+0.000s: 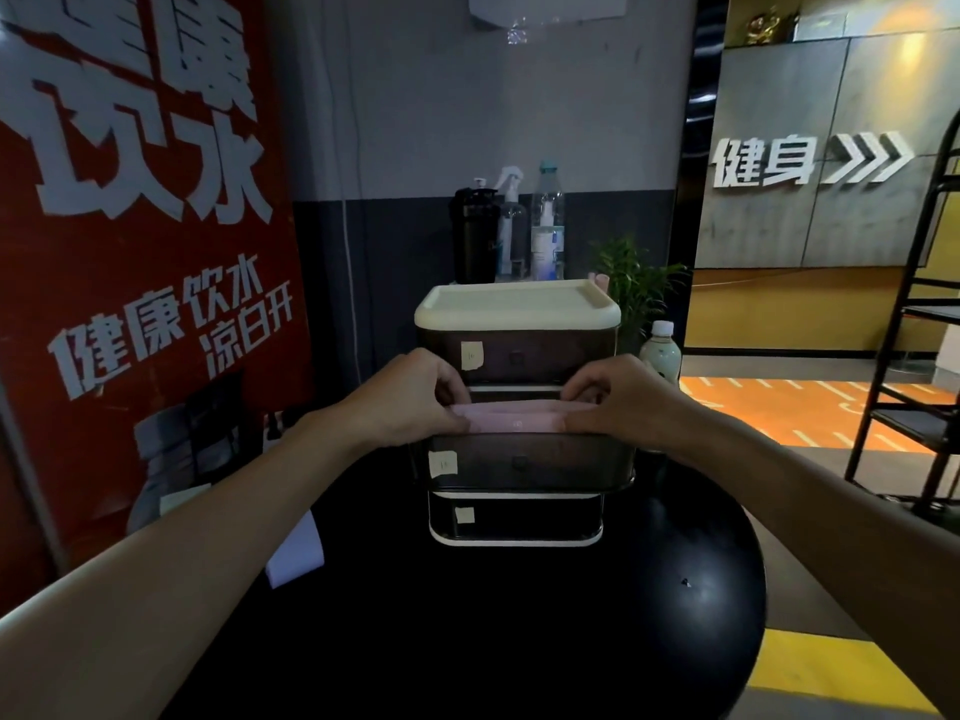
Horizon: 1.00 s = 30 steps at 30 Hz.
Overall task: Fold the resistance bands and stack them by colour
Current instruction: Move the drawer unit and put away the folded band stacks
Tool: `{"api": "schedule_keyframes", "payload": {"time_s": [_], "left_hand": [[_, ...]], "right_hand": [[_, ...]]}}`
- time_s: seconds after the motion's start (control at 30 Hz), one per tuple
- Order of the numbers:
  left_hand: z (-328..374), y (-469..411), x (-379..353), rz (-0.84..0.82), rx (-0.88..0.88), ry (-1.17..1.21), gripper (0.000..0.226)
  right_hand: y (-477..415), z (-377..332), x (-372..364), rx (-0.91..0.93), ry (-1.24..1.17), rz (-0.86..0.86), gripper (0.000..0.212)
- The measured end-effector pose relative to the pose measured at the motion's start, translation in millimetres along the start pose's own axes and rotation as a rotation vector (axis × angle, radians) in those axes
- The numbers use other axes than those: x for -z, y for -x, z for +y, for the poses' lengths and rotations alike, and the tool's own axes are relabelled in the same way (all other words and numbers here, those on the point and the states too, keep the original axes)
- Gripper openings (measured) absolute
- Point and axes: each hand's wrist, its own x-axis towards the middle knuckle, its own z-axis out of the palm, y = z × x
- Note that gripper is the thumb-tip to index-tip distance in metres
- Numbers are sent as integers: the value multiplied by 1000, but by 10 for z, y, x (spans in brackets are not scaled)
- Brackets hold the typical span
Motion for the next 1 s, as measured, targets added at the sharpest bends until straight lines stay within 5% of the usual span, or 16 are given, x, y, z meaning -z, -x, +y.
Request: {"api": "schedule_keyframes", "payload": {"time_s": [0.2,0.43,0.57,0.7,1.0], "left_hand": [[19,7,46,-58,-35,-32,19],[87,89,163,-15,-94,-30,25],[141,108,181,153,-243,-81,51],[167,80,166,-19,-196,-307,112],[153,58,100,54,-231,-415,113]], "right_hand": [[145,-12,39,126,-47,188,45],[226,-37,141,224,171,47,123],[185,7,131,240,207,40,127],[151,10,150,251,231,27,132],[98,74,103,253,260,104,131]]}}
